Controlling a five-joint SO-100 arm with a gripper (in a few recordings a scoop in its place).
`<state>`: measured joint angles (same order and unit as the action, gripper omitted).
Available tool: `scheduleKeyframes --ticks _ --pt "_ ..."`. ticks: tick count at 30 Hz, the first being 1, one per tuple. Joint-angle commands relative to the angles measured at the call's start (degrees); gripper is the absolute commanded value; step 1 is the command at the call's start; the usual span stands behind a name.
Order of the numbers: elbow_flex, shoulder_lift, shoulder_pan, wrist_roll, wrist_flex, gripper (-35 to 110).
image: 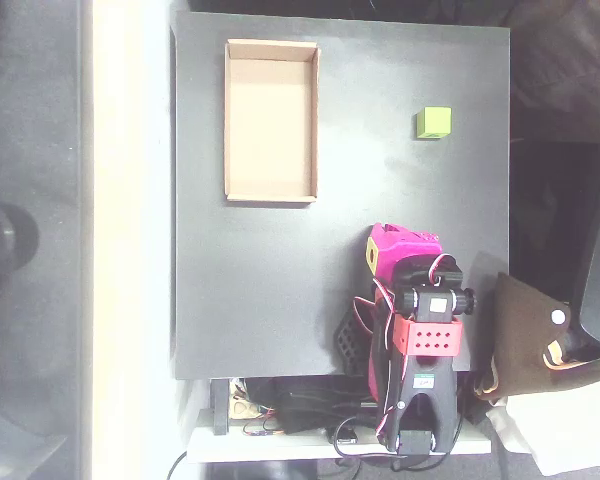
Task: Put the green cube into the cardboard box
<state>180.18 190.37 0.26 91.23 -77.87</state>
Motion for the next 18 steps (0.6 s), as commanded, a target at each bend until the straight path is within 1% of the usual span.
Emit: scheduleKeyframes --ticks 1,10,18 --pt "0.6 0.6 0.3 6.3 -0.8 3" --pt "0.4 0.1 0.3 6.3 -0.8 3" --pt "-3.6 -0.1 0.3 6.3 -0.8 3"
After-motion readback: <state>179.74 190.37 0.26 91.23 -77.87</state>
